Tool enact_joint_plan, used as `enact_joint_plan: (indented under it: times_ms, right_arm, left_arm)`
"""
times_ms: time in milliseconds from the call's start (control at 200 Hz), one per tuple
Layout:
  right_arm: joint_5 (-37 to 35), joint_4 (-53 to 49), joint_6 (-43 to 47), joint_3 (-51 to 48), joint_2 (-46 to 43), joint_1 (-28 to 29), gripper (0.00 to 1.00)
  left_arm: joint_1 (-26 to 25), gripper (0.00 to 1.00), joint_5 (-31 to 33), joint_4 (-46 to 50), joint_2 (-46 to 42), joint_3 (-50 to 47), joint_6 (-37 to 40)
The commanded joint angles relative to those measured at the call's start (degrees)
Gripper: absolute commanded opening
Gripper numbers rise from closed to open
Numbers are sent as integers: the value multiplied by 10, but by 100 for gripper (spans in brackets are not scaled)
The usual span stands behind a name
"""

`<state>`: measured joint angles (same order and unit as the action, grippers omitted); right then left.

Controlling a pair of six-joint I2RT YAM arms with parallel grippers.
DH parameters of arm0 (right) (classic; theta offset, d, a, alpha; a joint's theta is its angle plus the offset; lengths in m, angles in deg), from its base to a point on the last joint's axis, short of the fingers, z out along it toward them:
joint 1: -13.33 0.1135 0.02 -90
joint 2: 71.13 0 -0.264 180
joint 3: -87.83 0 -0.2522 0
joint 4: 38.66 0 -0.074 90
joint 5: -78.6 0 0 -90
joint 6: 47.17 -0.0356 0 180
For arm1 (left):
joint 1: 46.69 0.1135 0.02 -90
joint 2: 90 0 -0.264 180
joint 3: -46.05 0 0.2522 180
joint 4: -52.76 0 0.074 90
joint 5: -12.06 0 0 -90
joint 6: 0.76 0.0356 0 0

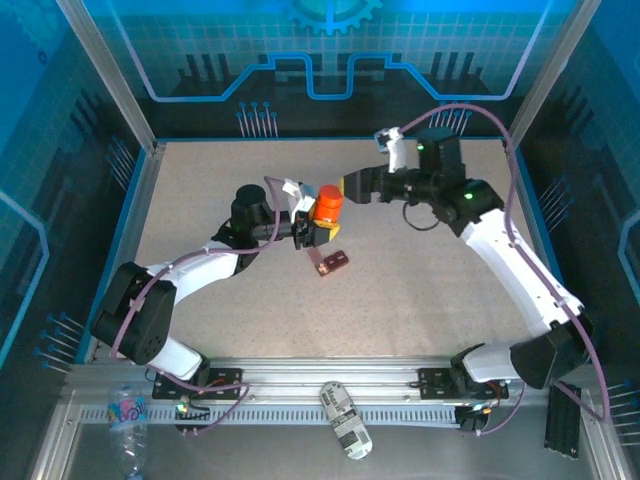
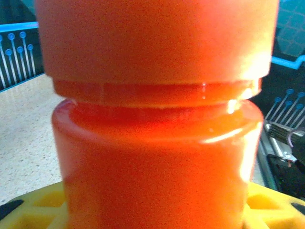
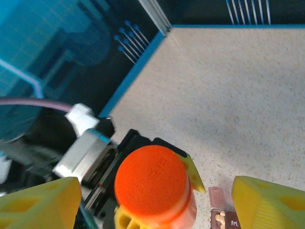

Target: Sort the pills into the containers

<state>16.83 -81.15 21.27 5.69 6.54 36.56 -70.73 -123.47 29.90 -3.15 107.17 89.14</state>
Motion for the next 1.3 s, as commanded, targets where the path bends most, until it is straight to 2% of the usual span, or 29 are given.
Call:
enact_joint_plan:
  times_ms: [0, 105, 200, 350, 545, 700, 851, 911, 981, 1041, 1191, 1296]
  right_arm:
    - [120, -99, 111, 51, 18, -17, 85]
    - [124, -182, 174, 110, 55, -11, 86]
    - [91, -235, 210, 157, 86, 7, 87]
    - [45, -293, 245, 215, 129, 42, 88]
    - [25, -313, 255, 238, 156, 65, 85]
    - [22, -307, 248, 235, 160, 67, 74]
    - [13, -298, 230, 228, 161, 67, 48]
    - [-3, -284, 209, 213, 157, 68, 41]
    - [-31, -254, 163, 180, 147, 73, 31]
    - [-100, -218, 106, 142, 133, 89, 29]
    - [-222, -101, -27, 39, 102, 136, 32]
    - [-236, -18, -95, -12, 101, 144, 33]
  left_arm:
    - [7, 0, -96, -19, 1, 31, -3]
    - [7, 0, -144, 18, 7, 53, -3]
    - [7, 0, -170, 40, 13, 69, -5]
    - [7, 0, -182, 48, 15, 75, -8]
    - [7, 0, -184, 47, 13, 72, -10]
    - [7, 0, -184, 49, 12, 71, -10]
    - [7, 0, -183, 50, 10, 71, -9]
    - [7, 0, -178, 49, 8, 71, -9]
    - [7, 0, -161, 43, 5, 70, -7]
    - [5, 0, -128, 40, 0, 69, -7]
    - [-29, 0, 40, 35, -27, 49, 40]
    - [-55, 0, 107, 12, -33, 33, 60]
